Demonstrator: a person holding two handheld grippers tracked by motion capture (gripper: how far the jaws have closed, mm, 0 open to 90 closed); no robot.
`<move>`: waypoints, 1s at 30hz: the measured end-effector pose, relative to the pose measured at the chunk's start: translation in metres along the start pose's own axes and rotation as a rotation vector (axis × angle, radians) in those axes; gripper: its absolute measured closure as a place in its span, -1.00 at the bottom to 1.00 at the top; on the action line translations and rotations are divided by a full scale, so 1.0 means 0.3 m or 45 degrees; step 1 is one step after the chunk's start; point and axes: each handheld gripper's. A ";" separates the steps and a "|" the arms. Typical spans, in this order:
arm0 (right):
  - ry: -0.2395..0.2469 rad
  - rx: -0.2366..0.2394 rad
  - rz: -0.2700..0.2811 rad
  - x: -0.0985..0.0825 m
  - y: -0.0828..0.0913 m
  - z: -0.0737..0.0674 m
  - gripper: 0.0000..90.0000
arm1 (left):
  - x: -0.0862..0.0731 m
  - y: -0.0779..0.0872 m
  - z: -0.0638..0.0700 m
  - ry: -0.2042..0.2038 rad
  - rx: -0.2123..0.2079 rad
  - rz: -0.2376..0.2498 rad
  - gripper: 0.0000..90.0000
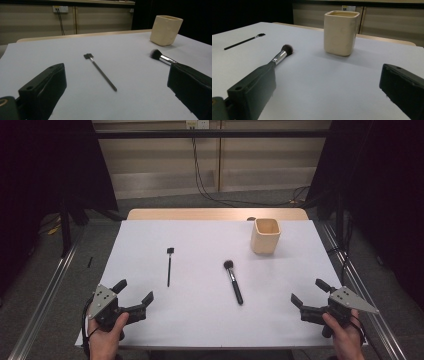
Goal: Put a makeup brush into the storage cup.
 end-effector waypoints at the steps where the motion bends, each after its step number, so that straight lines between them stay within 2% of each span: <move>1: -0.010 -0.002 0.000 0.001 -0.002 0.000 -0.99 | 0.000 0.000 0.001 0.002 -0.001 0.001 -0.95; 6: -0.002 0.018 0.015 0.004 -0.004 -0.004 -1.00 | 0.001 0.011 0.002 0.014 0.018 0.014 -0.95; 10: -0.011 0.025 0.013 0.005 -0.007 -0.008 -1.00 | -0.001 0.017 0.008 0.011 0.003 0.009 -0.95; 13: -0.013 0.027 0.010 0.004 -0.008 -0.008 -1.00 | -0.004 0.012 0.014 0.015 -0.019 -0.022 -0.95; 17: -0.009 0.019 0.003 0.003 -0.006 -0.005 -1.00 | -0.009 -0.007 0.021 -0.008 -0.035 -0.060 -0.95; 22: -0.005 0.017 -0.004 0.001 0.000 -0.009 -1.00 | 0.013 -0.030 0.032 -0.021 -0.041 -0.029 -0.95; 28: 0.003 0.017 -0.009 0.000 0.000 -0.009 -1.00 | 0.032 -0.076 0.037 -0.049 -0.055 -0.029 -0.95; 30: -0.003 0.019 -0.012 -0.001 -0.002 -0.007 -1.00 | 0.041 -0.099 0.038 -0.069 -0.024 -0.006 -0.94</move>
Point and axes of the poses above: each handheld gripper's, and its own axes: y roughly backward along the jaws, x roughly out of its top, z roughly to its right, and after that the axes turned 8 degrees about z, right-handed
